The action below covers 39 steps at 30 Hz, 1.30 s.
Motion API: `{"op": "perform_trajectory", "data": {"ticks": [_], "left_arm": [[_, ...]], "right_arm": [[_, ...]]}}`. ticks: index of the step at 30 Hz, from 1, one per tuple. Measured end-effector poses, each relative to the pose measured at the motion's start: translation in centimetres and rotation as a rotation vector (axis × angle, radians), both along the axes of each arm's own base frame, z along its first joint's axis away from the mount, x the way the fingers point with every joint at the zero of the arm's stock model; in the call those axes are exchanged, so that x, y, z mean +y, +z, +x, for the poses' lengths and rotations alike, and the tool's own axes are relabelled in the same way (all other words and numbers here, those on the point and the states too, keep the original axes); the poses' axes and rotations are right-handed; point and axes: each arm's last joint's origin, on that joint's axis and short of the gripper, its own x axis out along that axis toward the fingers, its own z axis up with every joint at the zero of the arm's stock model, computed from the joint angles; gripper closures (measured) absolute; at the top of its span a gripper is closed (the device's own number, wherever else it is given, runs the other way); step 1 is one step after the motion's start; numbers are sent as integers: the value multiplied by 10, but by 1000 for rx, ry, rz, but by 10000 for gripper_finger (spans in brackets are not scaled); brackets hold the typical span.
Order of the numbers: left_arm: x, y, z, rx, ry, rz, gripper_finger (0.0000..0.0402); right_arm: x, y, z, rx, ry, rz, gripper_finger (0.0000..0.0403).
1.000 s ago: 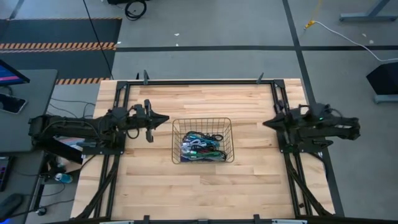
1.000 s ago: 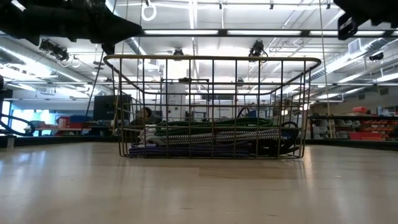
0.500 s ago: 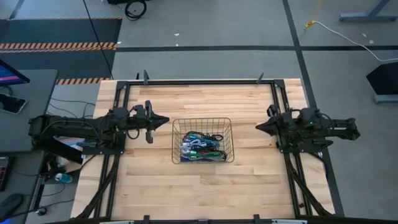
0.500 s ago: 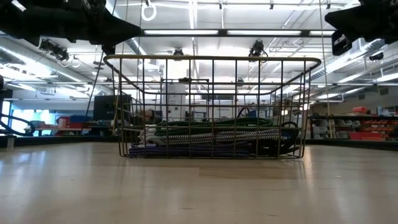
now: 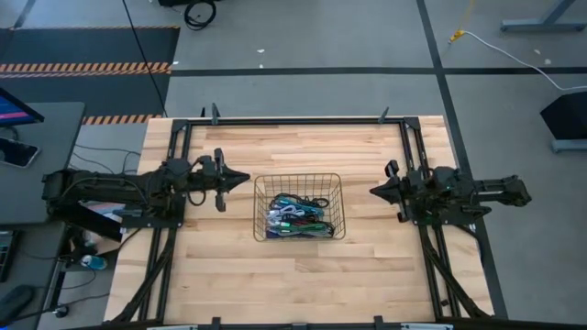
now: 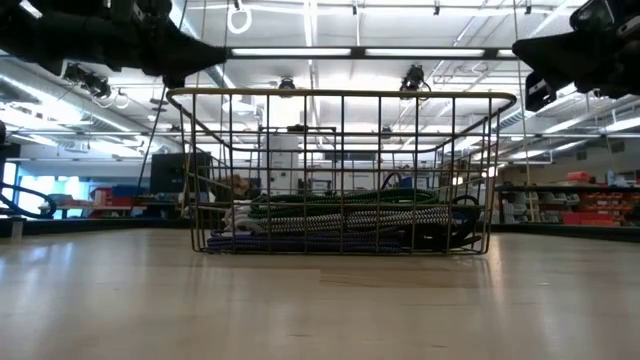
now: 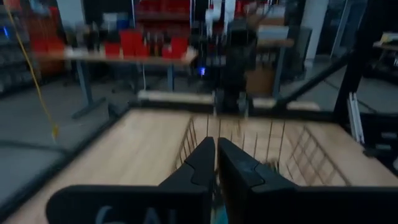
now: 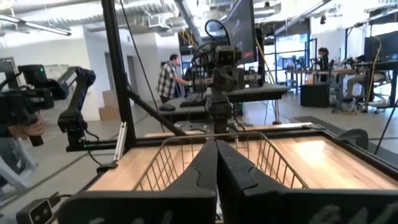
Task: Pick and place USB-C Cables
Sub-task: Return to Home Position
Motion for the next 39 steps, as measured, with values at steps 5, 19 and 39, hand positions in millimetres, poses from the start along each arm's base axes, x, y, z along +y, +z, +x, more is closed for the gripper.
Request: {"op": "perform_trajectory", "data": {"ticks": [5,19,39], "left_arm": [[-1,-5,-7,73,-4,-62,373],[-7,6,-51,37,-53,-36,373],[-9,-47,-62,-133,-67,-109,376]], "right_arm": [[-1,10,-2,-46,-13,-13,400],[-6,13,-3,-53,-61,-9,400],[-12,13,-3,-52,-105,-4,399]]}}
